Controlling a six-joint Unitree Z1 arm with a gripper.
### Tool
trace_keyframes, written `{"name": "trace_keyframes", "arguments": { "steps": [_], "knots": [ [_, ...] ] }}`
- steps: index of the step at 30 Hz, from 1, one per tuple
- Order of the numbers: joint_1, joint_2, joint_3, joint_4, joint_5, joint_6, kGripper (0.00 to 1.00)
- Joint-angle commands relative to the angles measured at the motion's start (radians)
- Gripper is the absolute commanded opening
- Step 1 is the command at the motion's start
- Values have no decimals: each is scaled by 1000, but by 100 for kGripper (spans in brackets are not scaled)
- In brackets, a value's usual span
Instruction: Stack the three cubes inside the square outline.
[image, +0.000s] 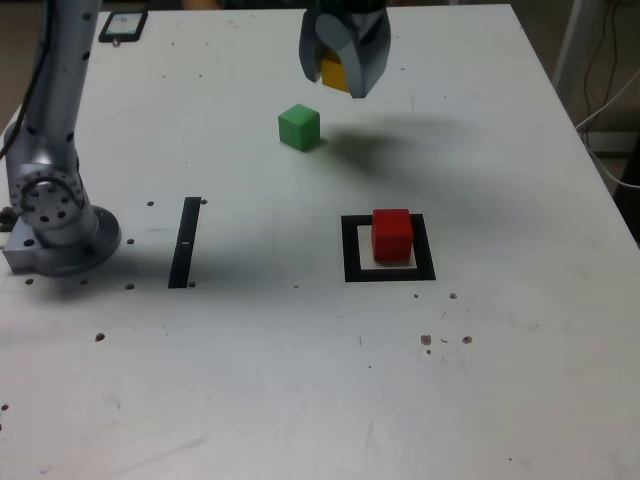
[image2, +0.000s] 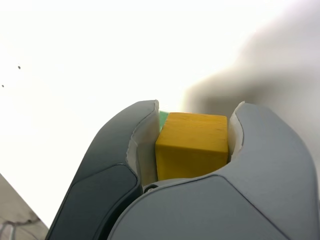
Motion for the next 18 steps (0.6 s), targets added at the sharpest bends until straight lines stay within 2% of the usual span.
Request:
{"name": "trace_keyframes", "arguments": {
  "steps": [1,5,14,18],
  "knots": [
    [-39,-11,-32,60,-9,-32,42],
    [-99,-20,-66,133,-49,-122,42],
    [-216,-21,-98,220,-194,-399,43],
    [-259,-19,-93,234,-227,-507,43]
  ]
}}
